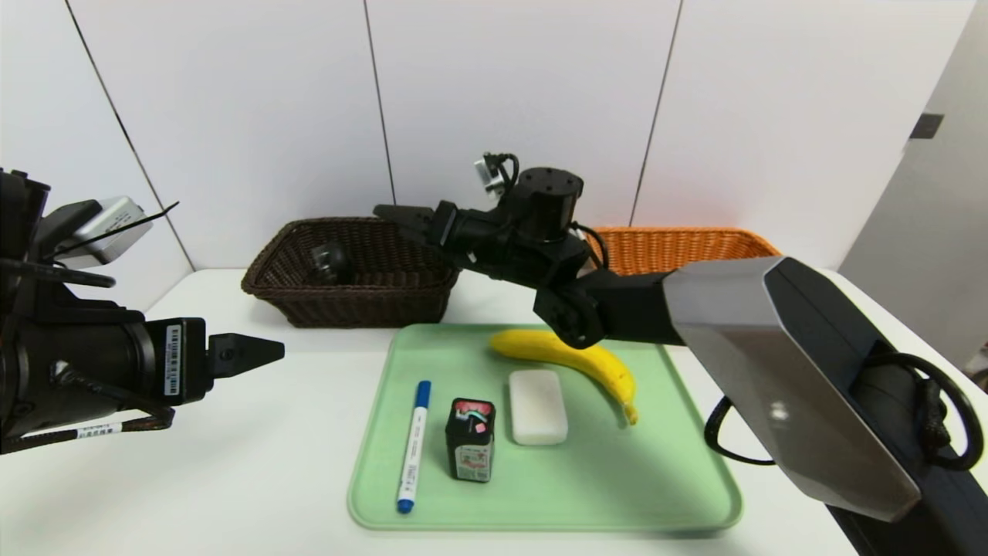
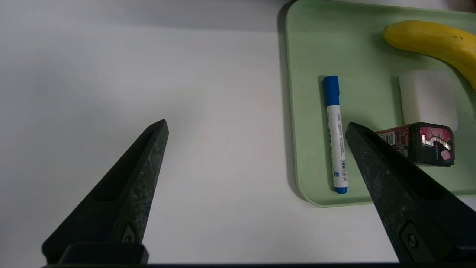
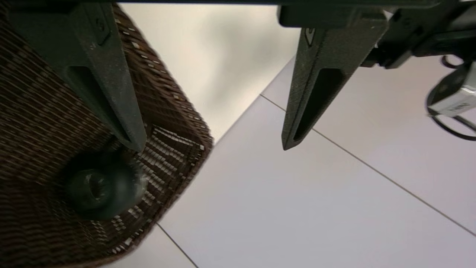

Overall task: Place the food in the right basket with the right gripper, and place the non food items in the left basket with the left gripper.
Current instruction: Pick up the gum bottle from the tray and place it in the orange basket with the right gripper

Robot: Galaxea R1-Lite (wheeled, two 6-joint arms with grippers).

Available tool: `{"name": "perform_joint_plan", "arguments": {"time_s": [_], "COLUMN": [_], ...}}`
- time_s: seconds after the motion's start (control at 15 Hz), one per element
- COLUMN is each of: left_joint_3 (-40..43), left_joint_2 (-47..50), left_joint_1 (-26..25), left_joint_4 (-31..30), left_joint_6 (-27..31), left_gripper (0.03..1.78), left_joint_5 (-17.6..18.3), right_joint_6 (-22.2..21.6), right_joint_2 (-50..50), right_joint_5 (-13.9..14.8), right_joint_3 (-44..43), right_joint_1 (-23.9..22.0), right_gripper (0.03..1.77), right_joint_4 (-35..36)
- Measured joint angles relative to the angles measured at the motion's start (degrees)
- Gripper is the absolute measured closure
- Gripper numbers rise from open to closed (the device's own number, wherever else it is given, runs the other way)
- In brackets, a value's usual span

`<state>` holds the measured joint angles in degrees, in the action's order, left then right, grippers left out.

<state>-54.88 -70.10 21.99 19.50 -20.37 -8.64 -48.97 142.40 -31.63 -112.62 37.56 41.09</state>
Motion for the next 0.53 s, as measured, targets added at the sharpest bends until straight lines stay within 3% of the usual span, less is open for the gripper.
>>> {"name": "perform_joint_plan", "arguments": {"time_s": [0.2, 0.4, 0.53], "left_joint_3": [-0.33, -0.99, -2.23], "left_joint_2": [0.5, 0.85, 0.8], "left_joint_1": [0.16, 0.28, 0.44], "left_joint_4": [-0.11, 0.0, 0.04], "left_joint_6": [0.26, 0.32, 0.26], "left_gripper": [0.12, 0.12, 0.12], "left_joint_5": [0.02, 0.1, -0.17], "right_joint_6": [3.0, 10.5, 17.88], "right_joint_2": [-6.77, -15.82, -21.86], "right_joint_5": [0.49, 0.61, 1.93], "right_joint_3": [0.1, 0.32, 0.38], "right_joint_1": [0.45, 0.61, 0.72], "right_gripper": [0.38, 0.29, 0.24], "right_joint_4": [-8.0, -22.38, -35.45]}}
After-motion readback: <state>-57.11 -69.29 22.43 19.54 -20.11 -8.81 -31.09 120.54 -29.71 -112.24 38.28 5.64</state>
